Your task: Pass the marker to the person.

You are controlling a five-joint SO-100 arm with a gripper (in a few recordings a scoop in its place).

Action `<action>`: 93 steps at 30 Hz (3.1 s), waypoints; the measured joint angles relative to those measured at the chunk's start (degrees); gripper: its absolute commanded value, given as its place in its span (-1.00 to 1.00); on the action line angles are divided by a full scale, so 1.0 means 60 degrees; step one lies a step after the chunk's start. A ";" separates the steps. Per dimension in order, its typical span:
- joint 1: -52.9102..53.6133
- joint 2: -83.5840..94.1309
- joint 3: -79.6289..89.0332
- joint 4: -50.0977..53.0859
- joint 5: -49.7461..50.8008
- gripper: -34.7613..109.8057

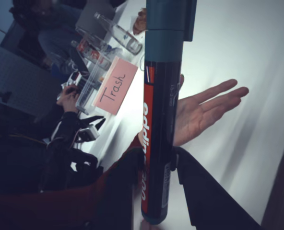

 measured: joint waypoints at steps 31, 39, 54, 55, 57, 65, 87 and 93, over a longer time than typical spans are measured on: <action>0.0806 -0.6123 -0.3105 -0.1890 0.2300 -0.59; 0.0806 -0.6211 -0.2241 -0.3149 0.2974 -0.59; -0.0454 -0.6914 -0.2227 -0.1743 0.4541 -0.59; -0.0571 -0.6914 -0.2227 -0.1670 0.4541 -0.59; -0.0732 -0.6914 -0.2183 -0.1626 0.4409 -0.59; -0.0996 -0.6914 -0.1479 -0.1655 0.3223 -0.59; -0.0762 -0.7090 -0.1274 -0.3091 0.2930 -0.59; -0.0718 -0.7090 -0.1274 -0.3091 0.2930 -0.59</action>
